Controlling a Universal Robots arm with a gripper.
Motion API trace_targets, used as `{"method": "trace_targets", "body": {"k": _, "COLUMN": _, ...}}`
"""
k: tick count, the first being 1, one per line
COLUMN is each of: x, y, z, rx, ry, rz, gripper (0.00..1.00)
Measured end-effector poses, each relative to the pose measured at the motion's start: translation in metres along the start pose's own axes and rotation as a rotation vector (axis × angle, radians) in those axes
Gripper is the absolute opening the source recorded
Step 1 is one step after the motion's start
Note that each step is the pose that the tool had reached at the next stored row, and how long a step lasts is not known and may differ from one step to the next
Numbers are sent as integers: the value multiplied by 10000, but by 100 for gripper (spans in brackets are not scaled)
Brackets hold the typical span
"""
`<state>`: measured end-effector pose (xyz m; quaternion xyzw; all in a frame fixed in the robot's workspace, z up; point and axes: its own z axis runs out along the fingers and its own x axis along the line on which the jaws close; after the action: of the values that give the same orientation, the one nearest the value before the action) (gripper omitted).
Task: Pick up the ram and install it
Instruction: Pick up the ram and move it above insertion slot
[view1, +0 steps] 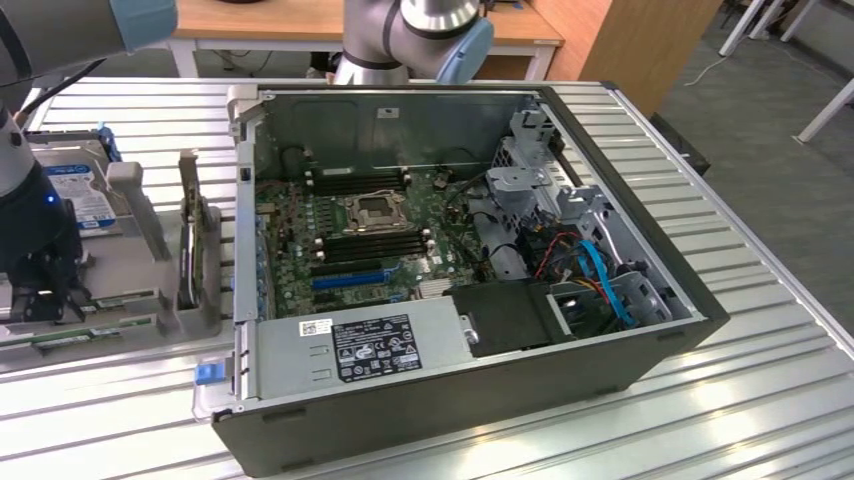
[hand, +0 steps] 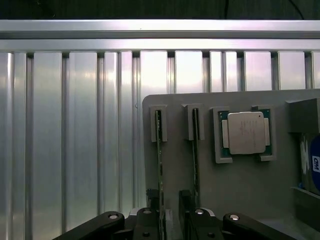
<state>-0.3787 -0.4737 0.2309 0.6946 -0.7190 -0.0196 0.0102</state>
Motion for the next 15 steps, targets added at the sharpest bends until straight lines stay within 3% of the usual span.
{"method": "trace_targets", "body": {"k": 15, "x": 17, "y": -2, "z": 37, "rx": 0, "ry": -1, "rz": 0, "gripper": 29}}
